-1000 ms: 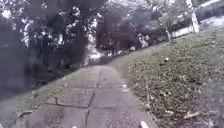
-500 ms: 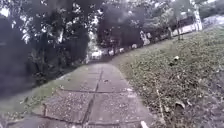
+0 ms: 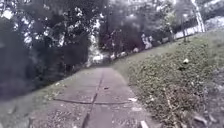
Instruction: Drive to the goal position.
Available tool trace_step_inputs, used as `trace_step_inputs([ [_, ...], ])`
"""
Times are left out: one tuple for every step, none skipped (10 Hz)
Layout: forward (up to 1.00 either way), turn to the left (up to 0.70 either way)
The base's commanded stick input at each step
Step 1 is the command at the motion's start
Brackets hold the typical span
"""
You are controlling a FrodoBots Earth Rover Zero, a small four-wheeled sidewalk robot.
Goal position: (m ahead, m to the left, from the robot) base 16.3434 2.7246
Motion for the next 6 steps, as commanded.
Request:
trace_step_inputs([
  [0.85,0.00],
  [0.85,0.00],
  [0.85,0.00],
  [0.85,0.00],
  [0.85,0.00],
  [0.85,0.00],
])
